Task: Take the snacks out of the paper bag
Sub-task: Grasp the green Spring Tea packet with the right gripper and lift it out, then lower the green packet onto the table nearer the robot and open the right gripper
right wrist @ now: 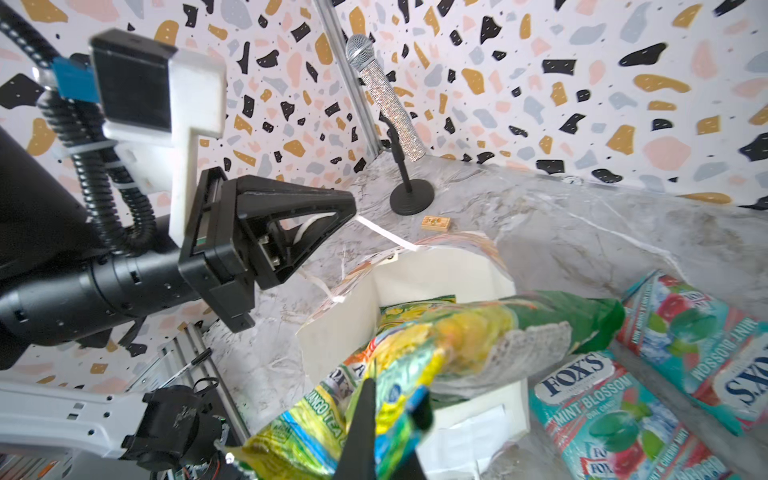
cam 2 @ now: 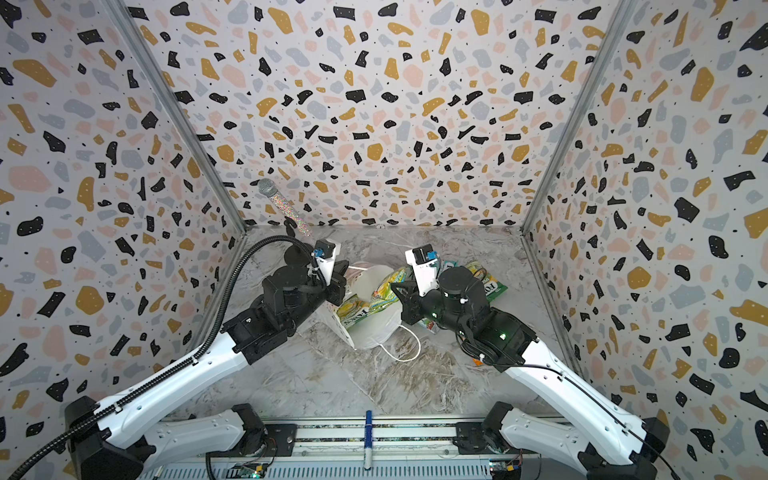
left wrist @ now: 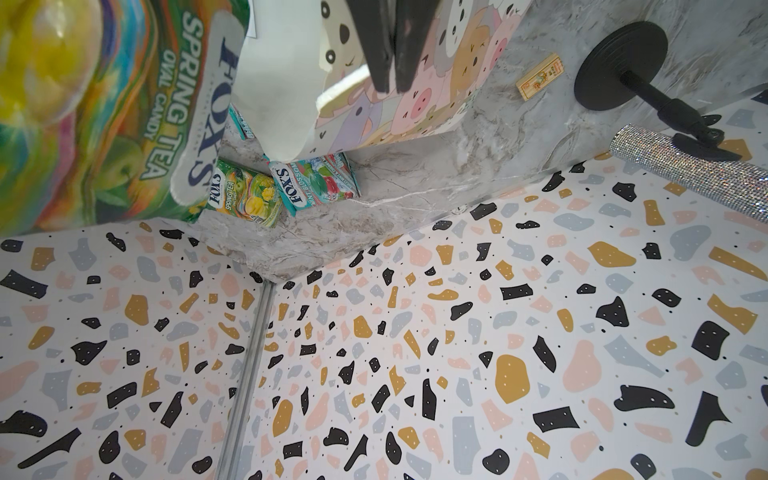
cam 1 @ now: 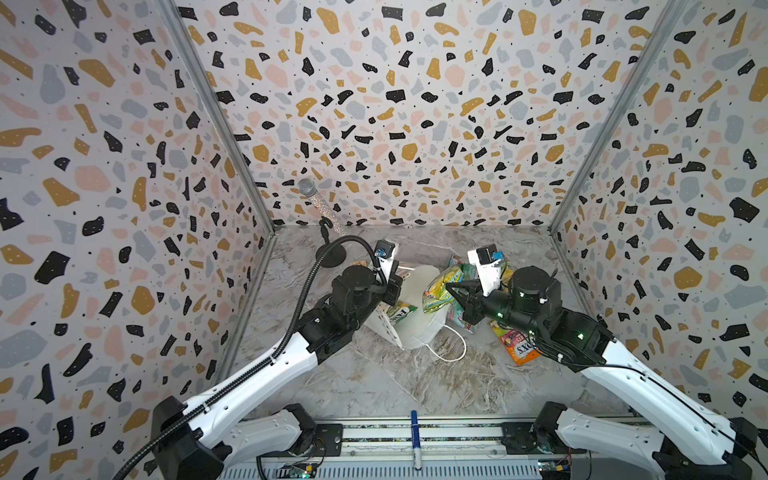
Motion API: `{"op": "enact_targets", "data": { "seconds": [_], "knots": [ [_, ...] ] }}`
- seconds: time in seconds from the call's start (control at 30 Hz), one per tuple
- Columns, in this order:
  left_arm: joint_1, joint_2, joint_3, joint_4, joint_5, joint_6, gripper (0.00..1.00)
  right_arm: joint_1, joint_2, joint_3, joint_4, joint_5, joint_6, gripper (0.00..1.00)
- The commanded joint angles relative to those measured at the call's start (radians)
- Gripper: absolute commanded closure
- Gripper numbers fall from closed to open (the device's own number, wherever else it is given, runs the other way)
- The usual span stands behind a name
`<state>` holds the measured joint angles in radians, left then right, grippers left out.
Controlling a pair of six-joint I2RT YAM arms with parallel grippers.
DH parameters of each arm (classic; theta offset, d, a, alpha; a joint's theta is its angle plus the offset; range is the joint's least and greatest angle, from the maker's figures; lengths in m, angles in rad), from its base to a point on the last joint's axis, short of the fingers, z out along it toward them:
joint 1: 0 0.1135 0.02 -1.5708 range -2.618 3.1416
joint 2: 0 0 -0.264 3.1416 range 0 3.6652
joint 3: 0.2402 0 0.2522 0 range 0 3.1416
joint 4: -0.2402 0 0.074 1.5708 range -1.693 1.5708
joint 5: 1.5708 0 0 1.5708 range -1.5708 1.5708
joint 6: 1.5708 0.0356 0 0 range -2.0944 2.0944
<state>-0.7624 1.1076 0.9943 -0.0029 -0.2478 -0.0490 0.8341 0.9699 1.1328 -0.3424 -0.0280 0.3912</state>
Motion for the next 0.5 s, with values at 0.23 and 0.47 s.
{"op": "enact_targets", "data": {
  "seconds": [0.23, 0.47],
  "knots": [
    [0.002, -0.014, 0.009, 0.02, -0.001, -0.008, 1.0, -0.196, -0.09, -0.034, -0.084, 0.126, -0.05, 1.0],
    [0.002, -0.017, 0.01, 0.02, -0.002, -0.008, 1.0, -0.332, -0.121, -0.137, -0.122, 0.073, -0.058, 1.0]
  ]
}}
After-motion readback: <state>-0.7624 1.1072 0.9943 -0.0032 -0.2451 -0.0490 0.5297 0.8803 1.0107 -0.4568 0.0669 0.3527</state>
